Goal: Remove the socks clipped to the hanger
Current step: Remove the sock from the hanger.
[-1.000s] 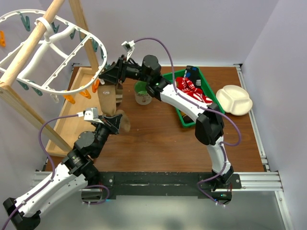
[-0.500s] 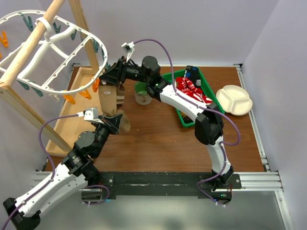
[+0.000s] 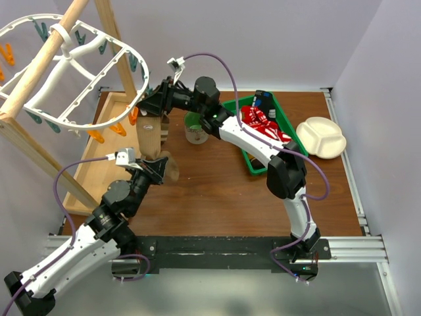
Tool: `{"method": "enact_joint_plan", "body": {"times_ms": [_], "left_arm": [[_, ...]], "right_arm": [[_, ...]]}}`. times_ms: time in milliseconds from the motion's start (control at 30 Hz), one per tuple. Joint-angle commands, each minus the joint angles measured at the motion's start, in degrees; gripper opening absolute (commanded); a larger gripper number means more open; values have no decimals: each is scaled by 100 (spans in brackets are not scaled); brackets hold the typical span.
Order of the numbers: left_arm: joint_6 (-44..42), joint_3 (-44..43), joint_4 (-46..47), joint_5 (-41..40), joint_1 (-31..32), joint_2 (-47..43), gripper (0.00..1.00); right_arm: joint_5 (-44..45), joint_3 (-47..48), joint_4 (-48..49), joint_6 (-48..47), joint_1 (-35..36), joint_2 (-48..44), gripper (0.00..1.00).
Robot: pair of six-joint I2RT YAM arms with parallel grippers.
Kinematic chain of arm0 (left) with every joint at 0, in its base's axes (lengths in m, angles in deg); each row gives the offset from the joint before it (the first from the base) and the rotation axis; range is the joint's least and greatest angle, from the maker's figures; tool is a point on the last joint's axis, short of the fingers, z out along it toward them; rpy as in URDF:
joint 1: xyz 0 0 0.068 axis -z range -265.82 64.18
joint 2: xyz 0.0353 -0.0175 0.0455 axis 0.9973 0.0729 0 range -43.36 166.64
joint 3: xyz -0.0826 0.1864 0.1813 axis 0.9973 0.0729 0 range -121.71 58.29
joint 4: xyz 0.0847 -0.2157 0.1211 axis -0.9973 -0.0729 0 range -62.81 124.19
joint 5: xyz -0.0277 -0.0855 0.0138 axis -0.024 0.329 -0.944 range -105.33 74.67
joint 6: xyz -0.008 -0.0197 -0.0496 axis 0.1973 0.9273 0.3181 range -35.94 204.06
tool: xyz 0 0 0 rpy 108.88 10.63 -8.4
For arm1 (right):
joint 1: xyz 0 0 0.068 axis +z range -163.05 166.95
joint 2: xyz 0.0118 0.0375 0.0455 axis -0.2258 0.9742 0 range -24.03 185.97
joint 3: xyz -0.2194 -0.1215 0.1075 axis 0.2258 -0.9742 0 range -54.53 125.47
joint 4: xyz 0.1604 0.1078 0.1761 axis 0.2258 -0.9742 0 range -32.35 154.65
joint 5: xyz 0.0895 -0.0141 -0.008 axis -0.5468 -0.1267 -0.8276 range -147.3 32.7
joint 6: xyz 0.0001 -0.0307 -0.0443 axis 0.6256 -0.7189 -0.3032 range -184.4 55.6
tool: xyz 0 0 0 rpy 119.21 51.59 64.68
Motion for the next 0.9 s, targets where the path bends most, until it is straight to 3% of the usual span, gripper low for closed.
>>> {"method": "enact_joint_plan", "body": {"times_ms": [0, 133, 200, 333, 367, 433, 700, 767, 800, 867], "left_arm": [[36, -170, 184, 54, -40, 38, 0], [36, -161, 202, 71, -40, 65, 0], [28, -170, 211, 71, -40, 65, 0], [19, -170, 185, 71, -40, 47, 0], [19, -170, 158, 71, -40, 38, 0], [28, -152, 158, 71, -40, 30, 0], [45, -161, 70, 80, -40, -76, 0], [45, -152, 79, 80, -40, -67, 0], [54, -161, 79, 80, -40, -67, 0], [54, -152, 97, 89, -40, -41, 0]], "right_arm": [[80, 389, 306, 158, 62, 2, 50], [71, 590, 315, 228, 97, 108, 47], [62, 626, 324, 246, 106, 152, 41], [167, 574, 324, 237, 124, 108, 17], [185, 573, 307, 237, 124, 99, 6], [203, 582, 289, 220, 133, 99, 0], [264, 512, 175, 88, 168, 38, 0], [299, 495, 175, 70, 168, 20, 10], [326, 460, 166, 62, 177, 3, 25], [361, 424, 148, 9, 177, -67, 42]]}}
